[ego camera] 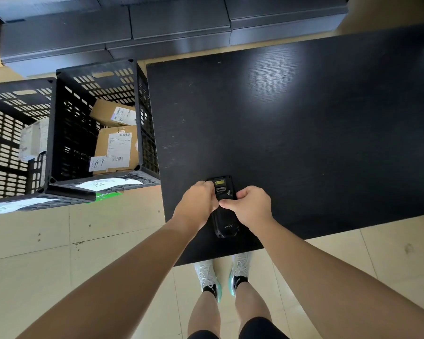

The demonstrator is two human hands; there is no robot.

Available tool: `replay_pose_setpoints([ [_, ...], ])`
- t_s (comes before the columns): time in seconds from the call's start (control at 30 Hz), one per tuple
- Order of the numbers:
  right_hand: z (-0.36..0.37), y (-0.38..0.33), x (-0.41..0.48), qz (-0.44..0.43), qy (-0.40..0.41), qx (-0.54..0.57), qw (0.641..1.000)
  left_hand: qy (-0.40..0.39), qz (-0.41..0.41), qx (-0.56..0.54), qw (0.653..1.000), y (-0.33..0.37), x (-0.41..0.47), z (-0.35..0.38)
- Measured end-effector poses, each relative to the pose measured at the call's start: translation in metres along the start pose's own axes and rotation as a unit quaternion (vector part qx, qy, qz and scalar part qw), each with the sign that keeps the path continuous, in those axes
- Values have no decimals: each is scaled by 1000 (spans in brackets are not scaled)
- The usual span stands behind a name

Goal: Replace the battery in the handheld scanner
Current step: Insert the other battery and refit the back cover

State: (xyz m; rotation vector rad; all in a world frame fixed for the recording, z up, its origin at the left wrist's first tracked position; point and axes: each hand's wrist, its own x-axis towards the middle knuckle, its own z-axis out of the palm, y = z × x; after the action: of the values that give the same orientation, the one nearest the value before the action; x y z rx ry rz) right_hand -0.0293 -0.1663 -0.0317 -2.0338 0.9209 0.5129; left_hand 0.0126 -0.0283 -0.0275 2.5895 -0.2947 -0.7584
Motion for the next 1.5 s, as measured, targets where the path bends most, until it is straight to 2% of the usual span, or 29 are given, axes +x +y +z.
replay_pose_setpoints([
  [0.23, -7, 14, 1, -67, -23, -16, 997, 97, -86, -164, 978, -8, -19, 26],
  [0.33, -23, 15, 8, -169, -10, -62, 984, 111, -130, -237, 956, -2, -24, 31],
  [0.43, -39, 6, 21, -331, -59, -198, 921, 104, -144, -274, 945, 3, -26, 35],
  [0.6, -44, -13, 42, -461, -158, -358, 796, 101, -157, -285, 940, 5, -25, 37],
  [0.73, -42, -22, 51, -534, -175, -410, 719, 107, -170, -293, 935, 4, -26, 38],
  [0.9, -46, -37, 61, -578, -213, -478, 626, 118, -186, -302, 927, 7, -27, 41],
  [1.0, -45, -42, 66, -601, -215, -503, 583, 114, -199, -309, 923, 10, -27, 42],
  [1.07, -46, -43, 67, -609, -217, -509, 568, 114, -204, -307, 923, 10, -27, 42],
  [1.13, -47, -43, 68, -612, -222, -503, 568, 115, -210, -308, 921, 11, -27, 42],
  [1.2, -48, -42, 67, -603, -223, -491, 588, 116, -218, -306, 919, 13, -28, 43],
  [1.4, -47, -24, 54, -513, -194, -394, 738, 125, -232, -301, 916, 15, -30, 46],
  [1.5, -44, -18, 46, -465, -178, -354, 792, 131, -234, -303, 914, 14, -29, 47],
])
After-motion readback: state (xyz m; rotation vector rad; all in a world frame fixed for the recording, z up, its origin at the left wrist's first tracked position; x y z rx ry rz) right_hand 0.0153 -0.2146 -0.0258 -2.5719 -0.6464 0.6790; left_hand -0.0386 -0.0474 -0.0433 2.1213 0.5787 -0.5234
